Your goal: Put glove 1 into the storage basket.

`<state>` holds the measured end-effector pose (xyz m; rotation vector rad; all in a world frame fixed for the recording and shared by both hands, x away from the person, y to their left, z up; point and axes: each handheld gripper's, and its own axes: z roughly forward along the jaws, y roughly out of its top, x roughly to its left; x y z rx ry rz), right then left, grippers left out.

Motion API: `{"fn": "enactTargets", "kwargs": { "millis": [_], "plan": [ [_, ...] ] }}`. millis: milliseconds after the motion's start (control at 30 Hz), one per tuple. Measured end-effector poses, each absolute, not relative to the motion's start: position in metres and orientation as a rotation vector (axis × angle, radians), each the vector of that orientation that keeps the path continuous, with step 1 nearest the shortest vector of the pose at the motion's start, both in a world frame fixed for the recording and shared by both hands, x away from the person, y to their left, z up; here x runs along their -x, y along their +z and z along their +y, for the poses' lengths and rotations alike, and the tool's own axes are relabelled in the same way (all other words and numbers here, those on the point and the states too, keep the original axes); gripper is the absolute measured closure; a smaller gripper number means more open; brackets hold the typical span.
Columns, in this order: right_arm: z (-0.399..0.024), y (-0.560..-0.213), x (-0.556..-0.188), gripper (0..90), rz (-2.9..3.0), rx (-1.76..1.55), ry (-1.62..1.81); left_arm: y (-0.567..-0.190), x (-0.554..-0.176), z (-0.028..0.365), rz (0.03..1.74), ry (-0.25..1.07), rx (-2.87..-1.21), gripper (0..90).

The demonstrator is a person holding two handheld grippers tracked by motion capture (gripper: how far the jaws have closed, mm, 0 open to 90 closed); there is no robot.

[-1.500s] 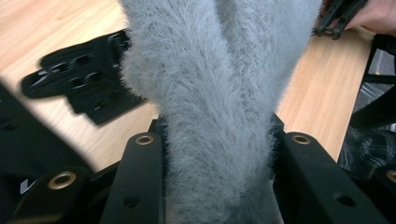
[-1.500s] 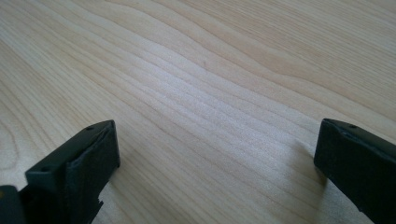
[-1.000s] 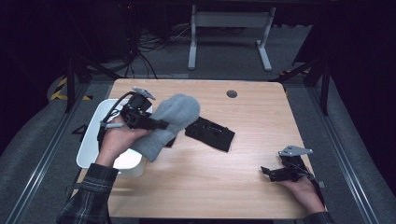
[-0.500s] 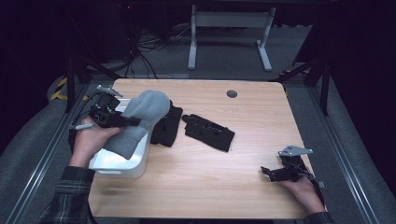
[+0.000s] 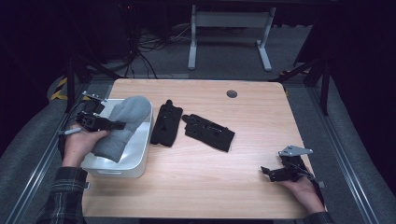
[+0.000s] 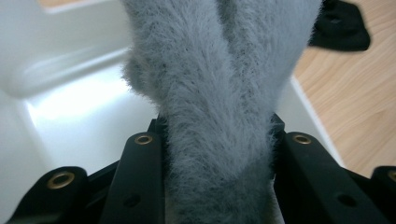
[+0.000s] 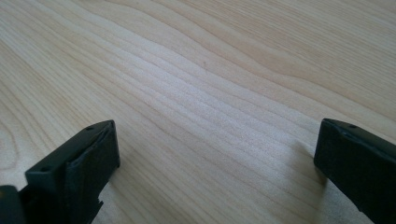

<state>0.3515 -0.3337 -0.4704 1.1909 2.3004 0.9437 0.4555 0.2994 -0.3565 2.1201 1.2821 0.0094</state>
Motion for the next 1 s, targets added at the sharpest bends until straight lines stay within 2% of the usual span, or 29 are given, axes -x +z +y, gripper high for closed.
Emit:
{"fn": "enactTargets", "kwargs": {
  "millis": [533,800,1000],
  "plan": [
    [-0.334,-0.470,-0.351,0.5,2.301,-1.191,0.944,-0.415,-0.477,0.302,1.435,-0.080,-2.165,59.9],
    [-0.334,-0.470,-0.351,0.5,2.301,-1.190,0.944,-0.409,-0.476,0.297,1.448,0.024,-2.205,33.3],
    [-0.334,-0.470,-0.351,0.5,2.302,-1.189,0.944,-0.394,-0.468,0.300,1.425,0.105,-2.150,24.8]
  ]
}}
